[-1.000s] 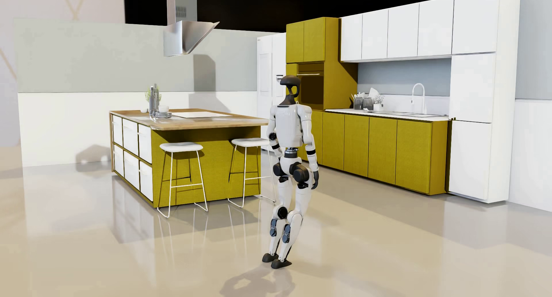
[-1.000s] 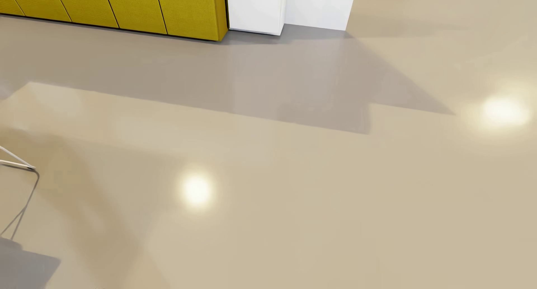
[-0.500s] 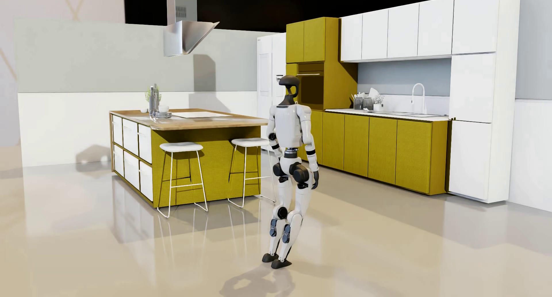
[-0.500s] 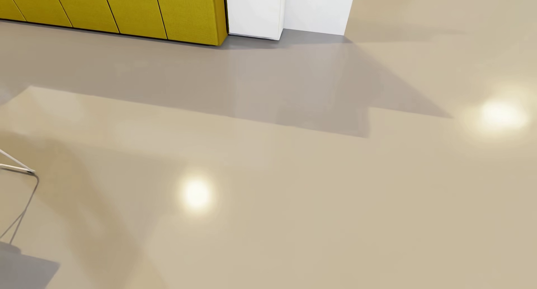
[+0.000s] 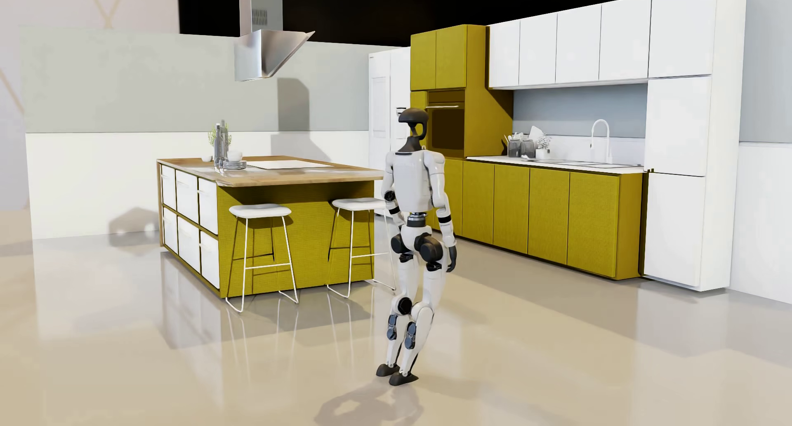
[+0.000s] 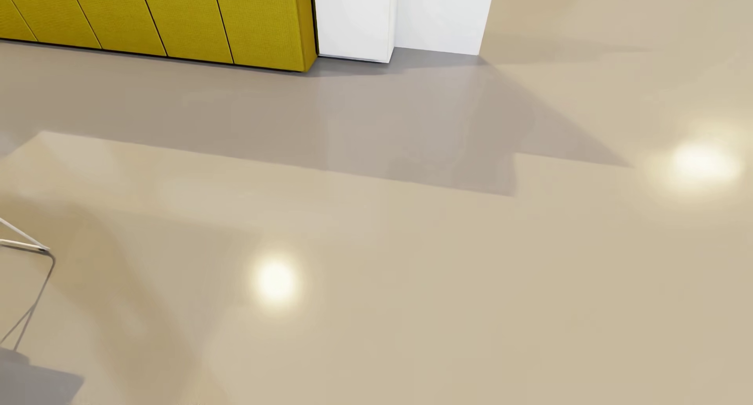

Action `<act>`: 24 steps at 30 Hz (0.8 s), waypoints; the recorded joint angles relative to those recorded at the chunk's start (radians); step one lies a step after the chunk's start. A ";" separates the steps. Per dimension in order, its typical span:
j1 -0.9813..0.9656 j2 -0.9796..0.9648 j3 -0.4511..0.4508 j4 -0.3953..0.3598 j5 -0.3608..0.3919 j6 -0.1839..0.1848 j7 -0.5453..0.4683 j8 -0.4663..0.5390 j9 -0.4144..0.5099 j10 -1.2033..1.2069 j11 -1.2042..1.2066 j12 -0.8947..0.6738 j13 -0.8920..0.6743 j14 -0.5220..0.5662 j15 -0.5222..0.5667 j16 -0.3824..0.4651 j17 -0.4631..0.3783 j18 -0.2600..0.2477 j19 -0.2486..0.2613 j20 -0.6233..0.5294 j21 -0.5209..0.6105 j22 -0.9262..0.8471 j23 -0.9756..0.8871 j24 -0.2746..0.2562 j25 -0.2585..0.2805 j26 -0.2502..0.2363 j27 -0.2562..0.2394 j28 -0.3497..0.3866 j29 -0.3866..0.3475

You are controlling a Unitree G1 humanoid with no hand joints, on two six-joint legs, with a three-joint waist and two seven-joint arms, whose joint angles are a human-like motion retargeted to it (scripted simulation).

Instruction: Stay put

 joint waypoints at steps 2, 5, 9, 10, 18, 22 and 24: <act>-0.002 -0.006 0.002 -0.002 -0.002 0.000 0.000 0.000 0.001 0.000 0.008 -0.001 0.002 0.002 -0.004 0.001 0.000 0.000 0.000 -0.006 -0.004 -0.001 -0.006 0.000 0.000 0.000 0.000 0.000 0.000; -0.004 -0.008 0.003 -0.002 -0.005 0.001 0.000 0.000 0.007 0.001 0.011 -0.004 0.000 0.002 -0.005 0.002 -0.002 0.000 0.000 -0.013 -0.003 -0.002 -0.008 0.000 0.000 0.000 0.000 0.000 0.000; -0.008 -0.014 0.003 -0.004 -0.005 0.000 0.000 0.000 0.007 -0.001 0.010 -0.003 -0.002 0.002 -0.005 0.006 -0.004 0.000 0.000 -0.016 0.008 -0.006 -0.004 0.000 0.000 0.000 0.000 0.000 0.000; -0.010 -0.014 0.004 -0.004 -0.007 -0.001 0.000 0.000 0.004 0.000 0.012 -0.002 0.002 0.002 -0.007 0.006 -0.003 0.000 0.000 -0.007 -0.004 -0.004 -0.003 0.000 0.000 0.000 0.000 0.000 0.000; -0.020 -0.018 0.001 0.010 -0.007 -0.005 0.000 0.000 0.018 0.024 0.050 0.021 0.041 0.025 -0.037 0.015 -0.009 0.000 0.000 0.091 -0.094 -0.031 -0.054 0.000 0.000 0.000 0.000 0.000 0.000; -0.022 -0.022 0.008 0.025 0.007 0.004 0.000 0.000 0.020 0.011 0.032 0.048 0.062 0.030 -0.028 0.020 -0.018 0.000 0.000 0.112 -0.094 -0.059 -0.052 0.000 0.000 0.000 0.000 0.000 0.000; -0.027 -0.029 0.012 0.024 0.007 0.004 0.000 0.000 0.018 0.009 0.030 0.058 0.085 0.038 -0.016 0.020 -0.024 0.000 0.000 0.105 -0.099 -0.057 -0.069 0.000 0.000 0.000 0.000 0.000 0.000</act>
